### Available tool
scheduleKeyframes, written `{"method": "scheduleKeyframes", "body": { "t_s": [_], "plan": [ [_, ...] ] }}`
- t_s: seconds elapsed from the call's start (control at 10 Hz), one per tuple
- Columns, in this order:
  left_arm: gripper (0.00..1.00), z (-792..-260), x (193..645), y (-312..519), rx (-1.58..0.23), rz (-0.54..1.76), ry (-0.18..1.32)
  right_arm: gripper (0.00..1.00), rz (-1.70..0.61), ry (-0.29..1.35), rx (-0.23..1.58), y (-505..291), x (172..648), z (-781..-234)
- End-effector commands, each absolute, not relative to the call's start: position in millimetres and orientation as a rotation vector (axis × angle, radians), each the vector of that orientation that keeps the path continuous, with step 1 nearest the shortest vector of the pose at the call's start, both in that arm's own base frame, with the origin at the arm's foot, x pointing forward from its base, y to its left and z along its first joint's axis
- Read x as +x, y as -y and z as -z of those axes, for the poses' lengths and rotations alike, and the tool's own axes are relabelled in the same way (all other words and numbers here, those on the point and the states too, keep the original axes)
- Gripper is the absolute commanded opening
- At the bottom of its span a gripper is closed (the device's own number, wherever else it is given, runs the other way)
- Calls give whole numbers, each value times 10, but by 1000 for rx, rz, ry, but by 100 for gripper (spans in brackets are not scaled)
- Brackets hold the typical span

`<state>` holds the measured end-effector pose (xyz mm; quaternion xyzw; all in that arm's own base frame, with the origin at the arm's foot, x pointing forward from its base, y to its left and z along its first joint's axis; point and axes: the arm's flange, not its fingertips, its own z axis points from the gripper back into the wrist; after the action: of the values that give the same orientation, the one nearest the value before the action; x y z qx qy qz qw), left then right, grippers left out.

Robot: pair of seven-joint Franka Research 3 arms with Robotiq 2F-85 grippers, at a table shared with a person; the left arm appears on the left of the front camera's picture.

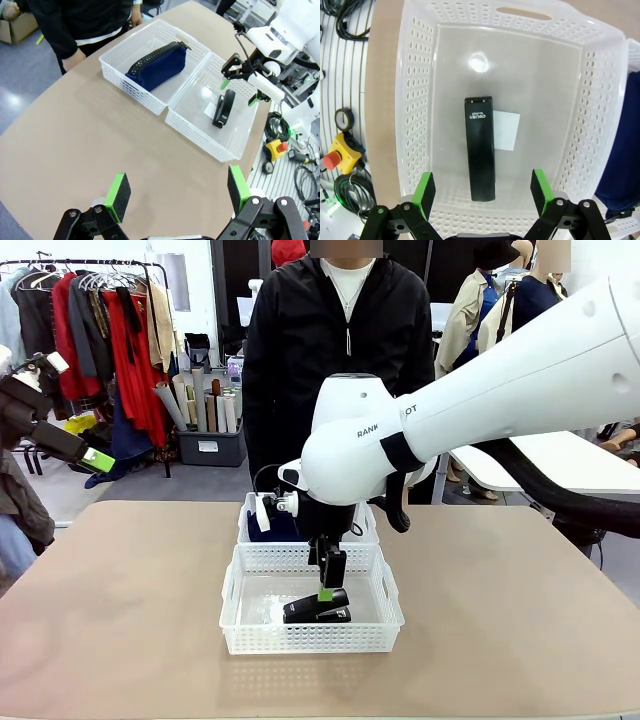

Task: Distribute items into two baskets.
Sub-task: Place the picked Stapler into the Organizing basket as instructed by the person.

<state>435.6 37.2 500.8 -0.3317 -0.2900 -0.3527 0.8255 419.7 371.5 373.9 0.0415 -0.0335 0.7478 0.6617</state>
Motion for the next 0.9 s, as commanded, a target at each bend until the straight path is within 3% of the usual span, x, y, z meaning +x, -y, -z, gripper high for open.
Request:
{"method": "scheduleKeyframes", "body": {
  "t_s": [0.0,0.7,0.8],
  "plan": [
    [100,-5009,4329,-377,-695,756,609,100,-1690,93,99,-3737,4216,-3765],
    [100,-5009,4329,-377,-695,756,609,100,-1691,76,94,-3717,4199,-3739],
    [100,-5009,4329,-377,-695,756,609,100,-1582,124,163,-3452,4279,-3901]
  ]
}}
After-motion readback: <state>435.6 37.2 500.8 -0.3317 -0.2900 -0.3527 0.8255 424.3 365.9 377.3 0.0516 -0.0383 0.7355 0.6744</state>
